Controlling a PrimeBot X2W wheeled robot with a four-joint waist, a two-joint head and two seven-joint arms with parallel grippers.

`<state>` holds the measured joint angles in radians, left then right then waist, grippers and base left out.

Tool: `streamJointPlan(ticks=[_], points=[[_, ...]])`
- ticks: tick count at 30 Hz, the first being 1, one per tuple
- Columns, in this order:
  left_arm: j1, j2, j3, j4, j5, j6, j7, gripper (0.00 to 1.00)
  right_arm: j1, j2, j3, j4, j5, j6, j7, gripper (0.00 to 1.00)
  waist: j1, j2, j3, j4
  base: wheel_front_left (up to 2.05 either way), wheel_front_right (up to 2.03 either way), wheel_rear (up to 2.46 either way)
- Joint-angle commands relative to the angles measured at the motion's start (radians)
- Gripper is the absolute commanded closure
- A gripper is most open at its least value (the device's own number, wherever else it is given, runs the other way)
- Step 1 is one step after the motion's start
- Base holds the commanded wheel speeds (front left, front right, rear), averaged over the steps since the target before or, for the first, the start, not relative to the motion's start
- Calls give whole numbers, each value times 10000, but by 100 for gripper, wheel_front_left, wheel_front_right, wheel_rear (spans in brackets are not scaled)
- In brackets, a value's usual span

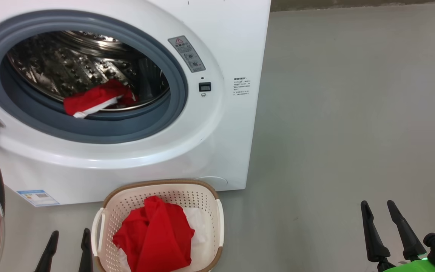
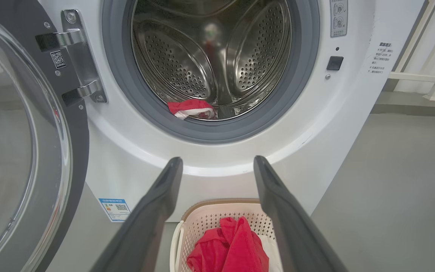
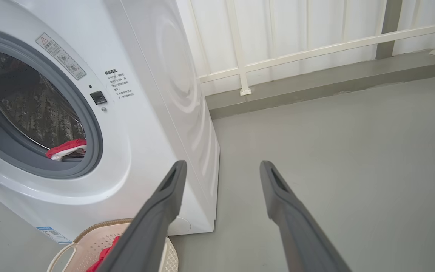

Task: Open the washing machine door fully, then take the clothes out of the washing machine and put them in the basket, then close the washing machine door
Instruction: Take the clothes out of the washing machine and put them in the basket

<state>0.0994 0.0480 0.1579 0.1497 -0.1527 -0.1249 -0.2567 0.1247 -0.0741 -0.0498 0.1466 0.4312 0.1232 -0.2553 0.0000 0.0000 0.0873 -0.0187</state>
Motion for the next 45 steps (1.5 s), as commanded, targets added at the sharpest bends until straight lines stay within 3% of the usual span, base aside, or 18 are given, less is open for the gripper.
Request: streamJointPlan(ticks=[1, 17, 36, 45], points=[[-249, 48, 373, -293, -112, -57, -51, 0, -184, -117, 221, -264, 9, 75, -65, 0, 0, 0, 67, -19, 0, 0, 0], [-1305, 47, 30, 346, 139, -57, -51, 0, -773, 42, 180, -326, -42, 75, -65, 0, 0, 0, 753, -127, 0, 0, 0], [-8683, 1847, -840, 5424, 779, -46, -49, 0, -2435, 236, 327, -666, 334, 75, -65, 0, 0, 0, 3649, -763, 0, 0, 0], [-11558, 2252, -1406, 7981, 1360, 374, 118, 0, -2876, 237, 395, -775, 499, 75, -65, 0, 0, 0, 4447, -895, 0, 0, 0]])
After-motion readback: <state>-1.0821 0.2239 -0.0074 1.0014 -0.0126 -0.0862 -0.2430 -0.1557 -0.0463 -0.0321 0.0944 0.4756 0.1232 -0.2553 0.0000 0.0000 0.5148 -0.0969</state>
